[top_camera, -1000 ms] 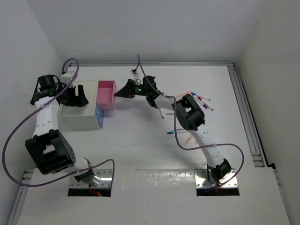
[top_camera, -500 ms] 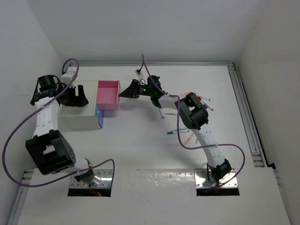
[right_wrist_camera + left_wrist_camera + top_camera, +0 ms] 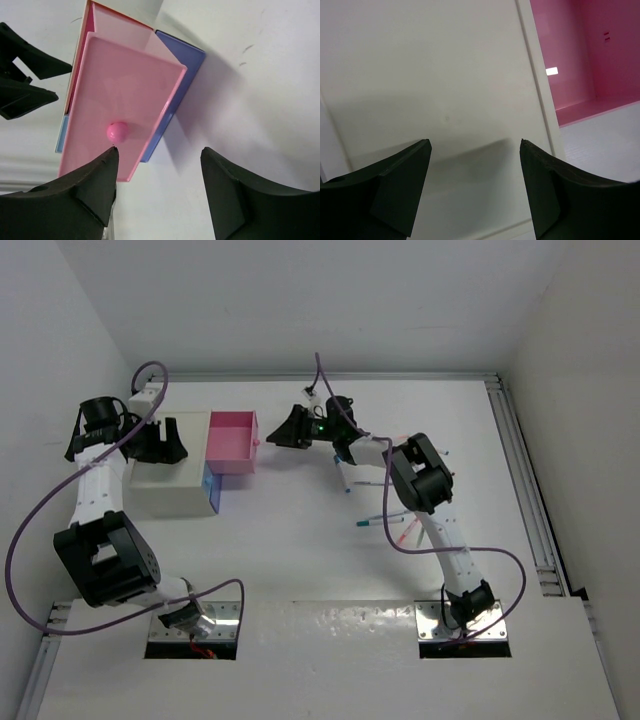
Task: Sort the stationery into containers
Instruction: Open the drawer in the storage box, then pick up the pen from the center of the board, then place the pen in the storage box.
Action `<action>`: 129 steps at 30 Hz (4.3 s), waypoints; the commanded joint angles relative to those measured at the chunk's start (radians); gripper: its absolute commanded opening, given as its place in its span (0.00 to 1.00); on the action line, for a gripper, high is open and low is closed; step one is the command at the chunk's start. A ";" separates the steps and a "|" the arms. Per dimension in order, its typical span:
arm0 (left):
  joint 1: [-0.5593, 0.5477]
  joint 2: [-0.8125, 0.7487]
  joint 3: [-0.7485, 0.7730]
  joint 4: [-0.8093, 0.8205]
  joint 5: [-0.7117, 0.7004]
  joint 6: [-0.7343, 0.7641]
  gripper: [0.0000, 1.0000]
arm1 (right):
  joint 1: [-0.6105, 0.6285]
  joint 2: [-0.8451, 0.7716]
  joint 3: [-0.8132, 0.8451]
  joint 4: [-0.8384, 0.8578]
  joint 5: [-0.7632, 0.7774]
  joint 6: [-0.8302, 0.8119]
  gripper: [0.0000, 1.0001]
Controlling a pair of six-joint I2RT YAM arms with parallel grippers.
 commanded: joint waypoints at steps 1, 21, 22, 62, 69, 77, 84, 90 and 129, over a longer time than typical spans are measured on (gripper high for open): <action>0.013 0.072 -0.027 -0.128 -0.076 -0.012 0.79 | -0.007 -0.132 -0.015 -0.036 -0.007 -0.066 0.66; -0.168 -0.238 0.088 -0.051 -0.245 -0.126 0.81 | 0.042 -0.585 -0.246 -1.024 0.737 -0.954 0.55; -0.168 -0.241 0.077 -0.062 -0.268 -0.130 0.81 | 0.054 -0.580 -0.254 -1.021 0.757 -0.947 0.54; -0.154 -0.246 -0.042 -0.102 -0.320 -0.153 0.81 | 0.042 -0.355 -0.216 -1.001 0.745 -0.880 0.04; -0.153 -0.202 -0.067 -0.065 -0.290 -0.162 0.81 | 0.025 -0.517 -0.180 -0.955 0.587 -0.802 0.00; -0.146 -0.179 -0.090 -0.036 -0.268 -0.170 0.80 | 0.036 -0.603 -0.003 -0.791 0.420 -0.479 0.00; -0.146 -0.168 -0.092 -0.032 -0.270 -0.178 0.81 | 0.129 -0.479 0.161 -0.596 0.478 -0.262 0.00; -0.137 -0.172 -0.093 -0.035 -0.276 -0.178 0.81 | 0.206 -0.329 0.284 -0.501 0.527 -0.178 0.00; -0.088 -0.172 -0.052 -0.050 -0.231 -0.147 0.81 | 0.168 -0.520 0.141 -0.579 0.451 -0.532 0.38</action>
